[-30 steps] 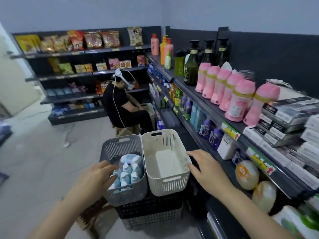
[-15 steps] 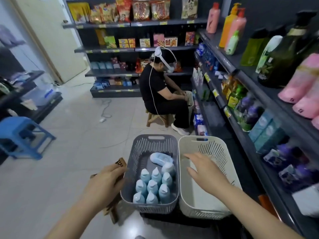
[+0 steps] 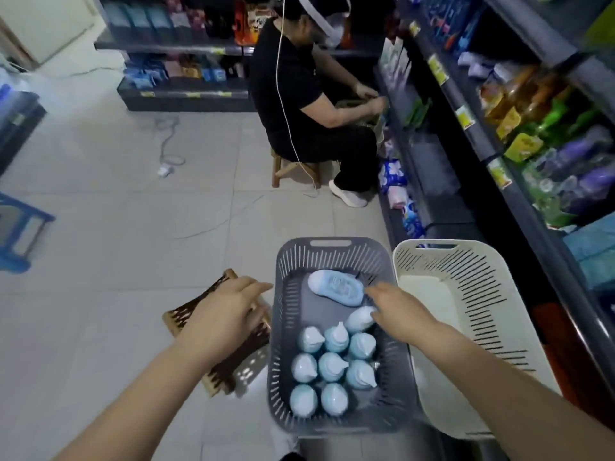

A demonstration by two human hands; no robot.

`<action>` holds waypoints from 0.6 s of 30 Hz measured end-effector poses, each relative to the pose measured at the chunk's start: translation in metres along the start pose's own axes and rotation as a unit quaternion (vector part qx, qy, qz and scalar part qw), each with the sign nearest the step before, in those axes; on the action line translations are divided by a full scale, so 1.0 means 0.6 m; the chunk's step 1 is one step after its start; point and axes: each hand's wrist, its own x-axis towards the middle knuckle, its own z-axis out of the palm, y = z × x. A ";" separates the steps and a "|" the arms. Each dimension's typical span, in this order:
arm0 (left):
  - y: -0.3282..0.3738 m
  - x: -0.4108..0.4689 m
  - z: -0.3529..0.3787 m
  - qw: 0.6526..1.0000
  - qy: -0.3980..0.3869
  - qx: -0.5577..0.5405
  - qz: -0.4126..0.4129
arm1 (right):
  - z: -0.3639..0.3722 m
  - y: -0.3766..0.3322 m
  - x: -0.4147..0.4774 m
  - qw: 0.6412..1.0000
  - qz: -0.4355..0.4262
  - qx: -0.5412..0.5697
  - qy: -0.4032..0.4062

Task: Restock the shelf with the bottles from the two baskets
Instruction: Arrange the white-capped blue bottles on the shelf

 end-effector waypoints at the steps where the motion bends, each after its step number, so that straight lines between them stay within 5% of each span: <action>1: -0.007 0.007 0.009 1.000 -0.003 -0.002 0.007 | 0.009 0.000 0.014 1.000 0.000 -0.018 -0.021; 11: -0.067 0.046 0.075 0.998 -0.021 -0.047 0.047 | 0.088 0.026 0.142 0.970 -0.055 -0.180 -0.152; 18: -0.066 0.065 0.098 0.997 -0.025 -0.066 0.036 | 0.130 0.042 0.176 0.972 -0.064 -0.113 -0.194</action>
